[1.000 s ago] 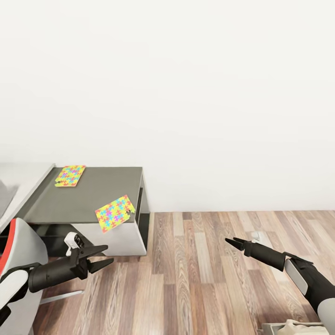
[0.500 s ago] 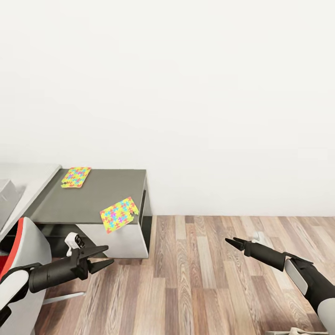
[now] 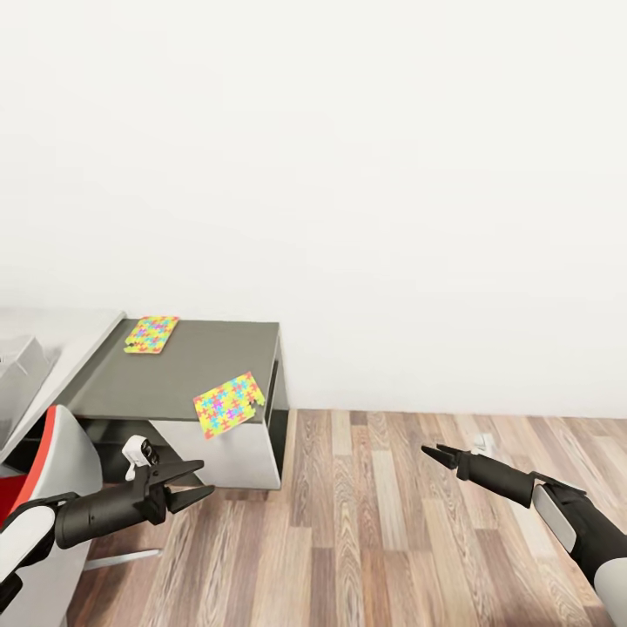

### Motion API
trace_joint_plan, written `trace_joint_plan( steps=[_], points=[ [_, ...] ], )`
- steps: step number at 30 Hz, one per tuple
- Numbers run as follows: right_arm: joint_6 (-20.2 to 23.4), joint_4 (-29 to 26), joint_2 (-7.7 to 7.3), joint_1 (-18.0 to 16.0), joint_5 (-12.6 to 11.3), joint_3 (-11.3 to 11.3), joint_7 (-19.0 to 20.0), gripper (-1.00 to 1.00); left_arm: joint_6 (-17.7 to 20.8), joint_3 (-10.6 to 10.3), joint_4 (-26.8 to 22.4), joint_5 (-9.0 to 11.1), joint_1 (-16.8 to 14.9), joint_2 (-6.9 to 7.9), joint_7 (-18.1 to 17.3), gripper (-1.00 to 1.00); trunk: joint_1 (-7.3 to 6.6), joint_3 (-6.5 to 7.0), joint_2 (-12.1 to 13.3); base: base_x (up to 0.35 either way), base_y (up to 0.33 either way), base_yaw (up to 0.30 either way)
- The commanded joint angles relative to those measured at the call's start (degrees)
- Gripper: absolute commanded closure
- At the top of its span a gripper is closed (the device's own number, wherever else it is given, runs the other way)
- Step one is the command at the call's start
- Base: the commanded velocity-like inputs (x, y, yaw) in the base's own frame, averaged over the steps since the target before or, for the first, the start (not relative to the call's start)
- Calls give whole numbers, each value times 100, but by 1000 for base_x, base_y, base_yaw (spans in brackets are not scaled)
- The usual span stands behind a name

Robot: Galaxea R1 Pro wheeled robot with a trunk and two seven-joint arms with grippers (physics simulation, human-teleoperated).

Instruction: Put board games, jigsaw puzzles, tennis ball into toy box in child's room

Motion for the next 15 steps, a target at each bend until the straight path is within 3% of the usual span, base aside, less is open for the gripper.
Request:
trace_joint_plan(
  steps=[1,6,15],
  points=[
    [58,1,-4,-5,-53,13,9,-100,9,-8,1,-16,-6,6,-34,-100,3,0,-10,0,-129,72],
    [58,1,-4,-5,-53,11,8,-100,9,-6,0,-15,-6,12,-40,-100,3,48,-10,0,-116,72],
    [58,1,-4,-3,-52,3,8,-100,9,35,-10,-12,-8,30,-60,-100,3,134,-10,0,-17,72]
  ],
)
